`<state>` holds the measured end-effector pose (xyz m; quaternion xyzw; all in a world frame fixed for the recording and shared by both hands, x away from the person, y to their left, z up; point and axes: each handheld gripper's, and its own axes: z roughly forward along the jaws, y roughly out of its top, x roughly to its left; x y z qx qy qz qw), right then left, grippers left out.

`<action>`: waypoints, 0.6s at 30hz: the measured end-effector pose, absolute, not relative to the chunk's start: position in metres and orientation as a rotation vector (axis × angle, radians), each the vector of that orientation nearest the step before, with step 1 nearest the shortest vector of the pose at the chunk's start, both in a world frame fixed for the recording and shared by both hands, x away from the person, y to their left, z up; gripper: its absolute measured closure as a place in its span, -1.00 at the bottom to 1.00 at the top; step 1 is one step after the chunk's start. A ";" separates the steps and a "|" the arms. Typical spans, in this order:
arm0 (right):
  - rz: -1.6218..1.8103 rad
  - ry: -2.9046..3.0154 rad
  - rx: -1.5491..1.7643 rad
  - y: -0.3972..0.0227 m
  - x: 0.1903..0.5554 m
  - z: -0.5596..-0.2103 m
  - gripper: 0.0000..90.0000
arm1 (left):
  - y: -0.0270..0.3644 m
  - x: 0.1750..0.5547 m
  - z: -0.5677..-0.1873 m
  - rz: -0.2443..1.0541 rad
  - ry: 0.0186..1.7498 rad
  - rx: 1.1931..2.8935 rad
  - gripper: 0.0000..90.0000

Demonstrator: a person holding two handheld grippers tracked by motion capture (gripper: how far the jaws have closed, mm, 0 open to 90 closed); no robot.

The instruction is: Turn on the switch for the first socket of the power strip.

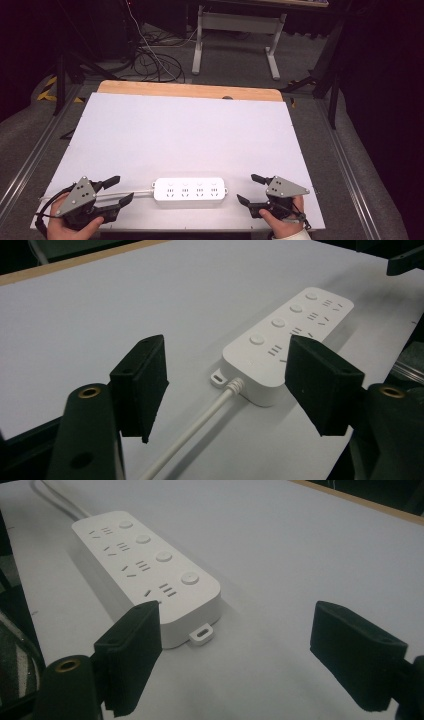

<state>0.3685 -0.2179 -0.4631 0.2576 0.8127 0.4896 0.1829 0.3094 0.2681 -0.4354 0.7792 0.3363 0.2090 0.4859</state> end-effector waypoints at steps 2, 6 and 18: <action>1.381 2.293 0.727 -0.218 0.369 -0.463 -0.53 | 0.267 0.310 -0.434 0.504 0.814 1.897 -0.18; 1.378 2.298 0.721 -0.217 0.369 -0.464 -0.53 | 0.262 0.314 -0.431 0.492 0.804 1.909 -0.14; 1.380 2.304 0.723 -0.217 0.369 -0.465 -0.53 | 0.239 0.333 -0.422 0.445 0.760 1.937 -0.20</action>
